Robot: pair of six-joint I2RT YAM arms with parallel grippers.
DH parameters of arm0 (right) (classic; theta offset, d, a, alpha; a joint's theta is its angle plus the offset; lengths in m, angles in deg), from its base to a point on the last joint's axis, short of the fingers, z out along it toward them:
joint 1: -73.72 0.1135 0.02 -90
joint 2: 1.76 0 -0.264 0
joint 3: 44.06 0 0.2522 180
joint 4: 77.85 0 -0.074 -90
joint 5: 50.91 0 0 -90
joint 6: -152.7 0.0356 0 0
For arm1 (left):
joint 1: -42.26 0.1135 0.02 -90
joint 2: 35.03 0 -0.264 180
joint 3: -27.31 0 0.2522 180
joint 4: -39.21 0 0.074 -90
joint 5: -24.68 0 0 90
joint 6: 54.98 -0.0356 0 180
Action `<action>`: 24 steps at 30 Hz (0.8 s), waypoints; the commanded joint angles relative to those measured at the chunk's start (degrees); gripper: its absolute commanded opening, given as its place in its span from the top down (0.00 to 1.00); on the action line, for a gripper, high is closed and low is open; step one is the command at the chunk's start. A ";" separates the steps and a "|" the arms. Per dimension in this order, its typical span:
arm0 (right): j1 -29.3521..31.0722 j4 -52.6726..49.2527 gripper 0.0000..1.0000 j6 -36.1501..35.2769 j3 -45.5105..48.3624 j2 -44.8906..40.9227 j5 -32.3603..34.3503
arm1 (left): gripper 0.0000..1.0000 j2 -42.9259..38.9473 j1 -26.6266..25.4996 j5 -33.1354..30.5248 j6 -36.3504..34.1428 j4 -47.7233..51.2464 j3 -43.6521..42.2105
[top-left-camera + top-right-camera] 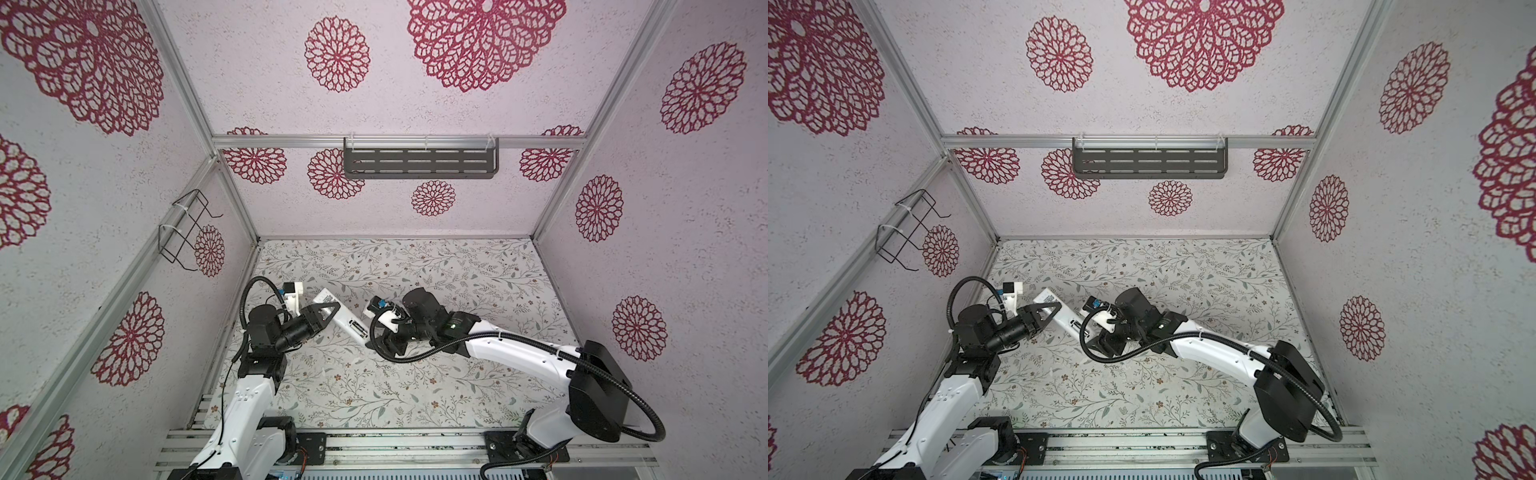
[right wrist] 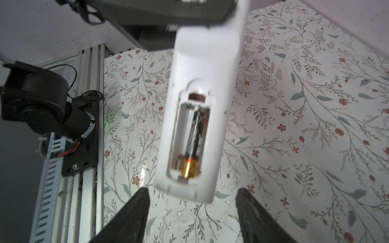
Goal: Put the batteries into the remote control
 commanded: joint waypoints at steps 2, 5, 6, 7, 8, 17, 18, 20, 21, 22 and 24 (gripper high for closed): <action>-3.44 7.22 0.19 8.93 3.60 -4.74 -8.65 | 1.00 -0.74 0.68 0.35 1.84 -5.52 0.14; -5.38 13.26 0.12 15.20 6.66 -6.87 -11.63 | 1.00 -0.71 0.79 0.65 2.21 -6.15 0.01; -6.02 15.55 0.11 17.45 7.45 -7.39 -12.65 | 1.00 -0.74 0.78 0.68 2.23 -6.16 0.02; -6.89 17.49 0.10 19.43 8.28 -7.72 -14.02 | 1.00 -0.75 0.79 0.70 2.21 -6.13 0.01; -7.48 18.54 0.09 20.80 8.62 -7.88 -14.40 | 1.00 -0.75 0.79 0.81 2.21 -6.32 0.01; -9.33 21.01 0.08 26.35 5.29 -2.48 -20.88 | 1.00 -0.30 0.67 3.63 4.76 -11.42 -0.51; -9.33 20.96 0.07 26.37 4.64 -1.59 -21.23 | 1.00 -0.31 0.69 3.67 4.88 -11.52 -0.51; -9.33 21.79 0.08 26.67 3.68 -0.24 -22.01 | 1.00 -0.48 0.60 4.07 5.03 -11.59 -0.56; -9.42 22.21 0.08 26.81 3.31 0.33 -22.14 | 1.00 -0.48 0.54 4.24 5.17 -11.76 -0.60; -9.42 22.68 0.08 26.90 2.97 0.86 -22.16 | 1.00 -0.57 0.52 4.25 5.26 -11.76 -0.60; -9.66 23.44 0.08 27.27 2.50 1.85 -22.30 | 1.00 -0.66 0.52 3.98 5.32 -11.77 -0.69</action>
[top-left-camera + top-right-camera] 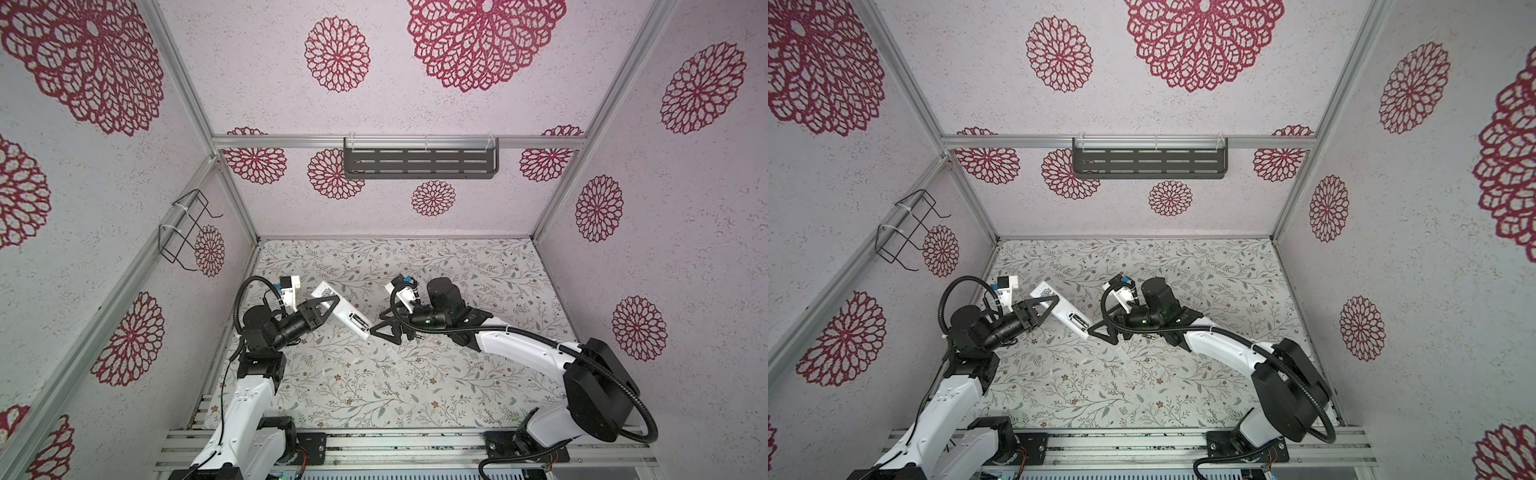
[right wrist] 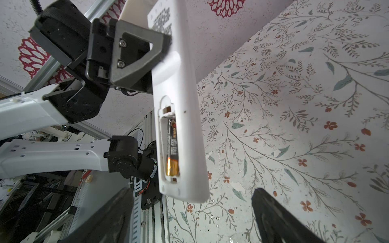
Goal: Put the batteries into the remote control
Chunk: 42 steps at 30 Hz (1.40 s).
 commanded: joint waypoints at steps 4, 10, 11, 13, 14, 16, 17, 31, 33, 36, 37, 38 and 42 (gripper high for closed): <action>-1.07 7.79 0.09 4.07 -2.02 2.06 -3.88 | 1.00 -0.57 0.17 1.14 1.03 -2.88 -0.51; -1.86 12.36 0.16 7.01 -2.32 4.47 -5.79 | 1.00 -0.35 0.09 1.50 1.23 -3.04 -0.64; -1.91 12.98 0.16 7.55 -2.54 4.85 -6.20 | 1.00 -0.30 0.08 1.49 1.29 -3.09 -0.63; -1.91 14.46 0.17 8.46 -2.69 5.38 -7.25 | 1.00 -0.39 0.03 1.36 1.28 -2.99 -0.67; -1.91 15.16 0.17 8.79 -2.68 5.42 -7.52 | 1.00 -0.39 0.08 1.23 1.32 -3.11 -0.63; -1.91 15.83 0.17 8.98 -2.56 5.42 -8.30 | 1.00 -0.48 0.08 0.71 1.40 -3.04 -0.80; -1.86 15.98 0.17 8.97 -2.52 5.42 -8.61 | 1.00 -0.48 0.09 0.61 1.27 -3.01 -0.78; -1.03 16.40 0.22 9.30 -2.68 7.75 -9.49 | 1.00 0.22 0.09 0.35 1.07 -2.99 -0.67; -1.03 17.19 0.24 9.79 -2.47 8.15 -9.32 | 1.00 0.31 0.08 0.35 0.94 -3.08 -0.66; -1.03 18.07 0.27 10.27 -2.43 8.71 -9.26 | 1.00 0.48 0.09 0.35 0.84 -3.16 -0.73; -1.03 18.30 0.28 10.52 -2.45 8.92 -9.15 | 1.00 0.57 0.09 0.41 0.82 -3.20 -0.62; -1.03 18.38 0.29 10.53 -2.51 9.06 -9.20 | 1.00 0.65 0.08 0.43 0.82 -3.26 -0.66; -1.03 18.11 0.32 10.37 -2.73 9.49 -8.74 | 1.00 0.57 0.08 0.44 1.04 -3.31 -0.70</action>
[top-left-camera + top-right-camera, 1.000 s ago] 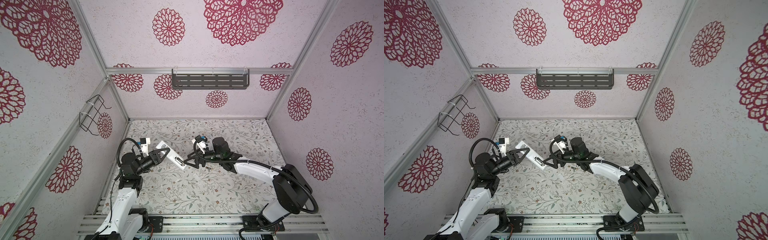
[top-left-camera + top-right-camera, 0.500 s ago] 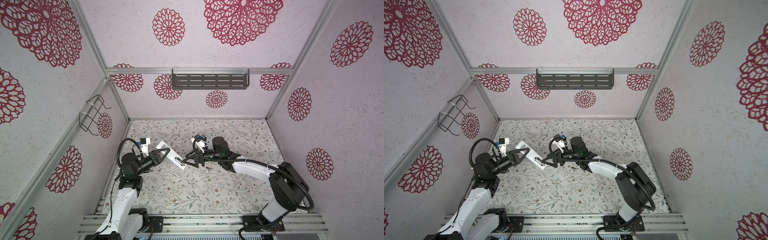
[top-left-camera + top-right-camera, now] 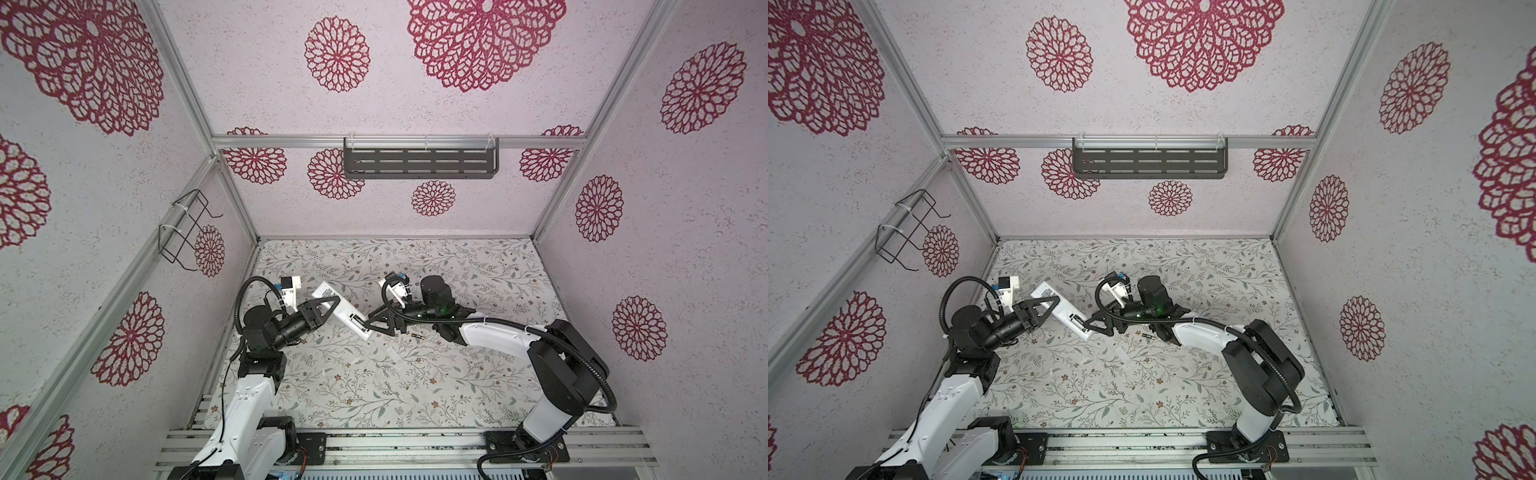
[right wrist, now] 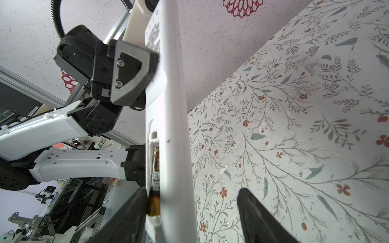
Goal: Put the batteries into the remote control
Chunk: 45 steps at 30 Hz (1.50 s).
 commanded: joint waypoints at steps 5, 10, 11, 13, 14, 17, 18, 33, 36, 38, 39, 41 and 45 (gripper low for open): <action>0.11 1.68 0.42 0.22 -1.83 0.87 0.01 | 1.00 -0.17 0.11 -0.05 0.42 -2.51 -0.34; 0.02 1.32 0.51 0.00 -1.89 1.39 0.52 | 1.00 -0.26 0.10 0.13 0.46 -2.77 -0.38; 0.02 1.24 0.52 0.00 -1.93 1.44 0.71 | 1.00 -0.30 0.11 0.21 0.61 -2.85 -0.38; 0.06 1.06 0.55 -0.25 -2.10 1.66 0.80 | 1.00 -0.43 0.11 0.13 0.67 -2.85 -0.43; 0.02 1.01 0.55 -0.35 -2.11 1.78 0.89 | 1.00 -0.52 0.11 0.13 0.76 -2.86 -0.47; 0.03 1.03 0.59 -0.45 -2.27 2.14 0.89 | 1.00 -0.52 0.11 0.30 0.83 -3.06 -0.43; 0.02 1.05 0.60 -0.44 -2.34 2.23 0.93 | 1.00 -0.52 0.12 0.31 0.82 -3.07 -0.48; -3.60 -2.41 0.19 -4.28 2.34 -9.46 2.34 | 1.00 -2.16 0.37 -5.42 -7.96 12.50 1.66; -4.48 -13.59 0.16 -11.02 2.91 -13.80 6.57 | 1.00 -2.14 0.39 -6.98 -9.87 16.65 2.20; -4.89 -22.56 0.15 -15.49 2.32 -15.13 13.29 | 1.00 -1.85 0.35 -6.82 -9.89 16.85 2.44; -5.07 -28.01 0.15 -17.67 1.49 -15.18 17.78 | 1.00 -1.69 0.37 -6.79 -10.36 18.05 2.88; -5.07 -36.93 0.16 -21.56 -0.35 -14.21 25.82 | 1.00 -1.58 0.37 -6.63 -11.33 20.45 3.89; -5.14 -47.20 0.20 -26.28 -2.84 -11.27 35.22 | 1.00 -1.87 0.37 -7.05 -12.15 22.10 4.42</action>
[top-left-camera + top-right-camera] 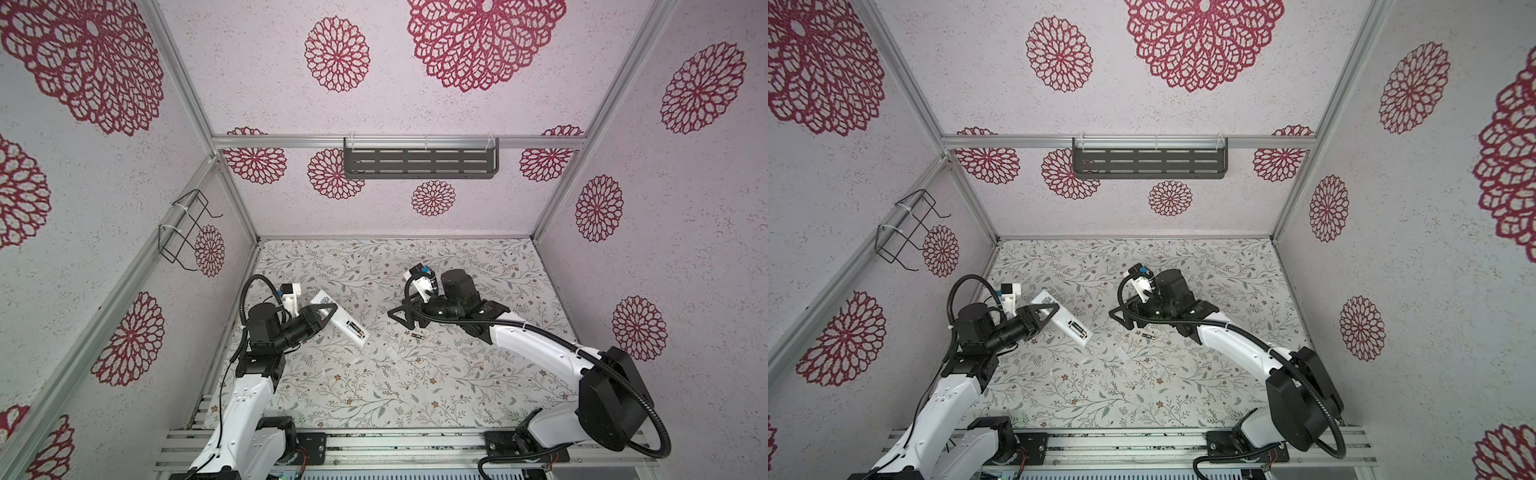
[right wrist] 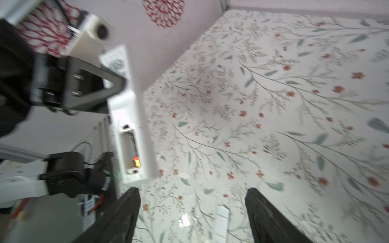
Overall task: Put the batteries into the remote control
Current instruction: 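Move the right gripper down over the second battery on the table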
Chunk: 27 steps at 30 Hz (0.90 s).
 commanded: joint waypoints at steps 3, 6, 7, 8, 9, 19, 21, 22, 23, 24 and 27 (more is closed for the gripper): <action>-0.25 -18.26 0.24 -9.29 -3.53 4.20 14.45 | 1.00 -1.08 0.22 -1.00 -2.50 3.42 1.78; -0.25 -20.40 0.29 -12.03 -4.16 6.39 16.31 | 1.00 -1.25 0.22 -1.09 -2.60 3.54 1.63; -0.25 -21.05 0.30 -12.60 -4.42 7.10 16.94 | 1.00 -1.25 0.22 -1.07 -2.55 3.54 1.63; -0.30 -22.04 0.32 -13.16 -5.11 8.18 17.41 | 1.00 -1.25 0.22 -1.09 -2.50 3.54 1.55; -0.25 -22.87 0.33 -13.60 -5.69 9.18 17.35 | 1.00 -1.25 0.22 -1.09 -2.45 3.54 1.54; -0.25 -23.42 0.31 -11.59 -10.72 17.41 11.27 | 1.00 -0.90 0.22 -1.09 -2.14 2.50 0.93; -0.16 -22.67 0.31 -11.25 -10.80 18.61 10.46 | 1.00 -0.99 0.22 -1.02 -2.06 2.41 0.84; -0.16 -22.49 0.31 -11.16 -10.82 19.05 10.04 | 1.00 -0.95 0.22 -1.17 -2.06 2.33 0.79; -0.16 -22.30 0.31 -10.95 -10.84 19.46 9.83 | 1.00 -0.90 0.22 -1.11 -1.97 2.08 0.75; -0.17 -22.17 0.32 -10.89 -10.97 20.01 9.81 | 1.00 -0.82 0.22 -1.02 -1.80 1.75 0.75; 0.00 -22.02 0.32 -10.57 -11.28 21.20 9.68 | 1.00 -0.48 0.22 -0.37 -1.45 0.79 0.69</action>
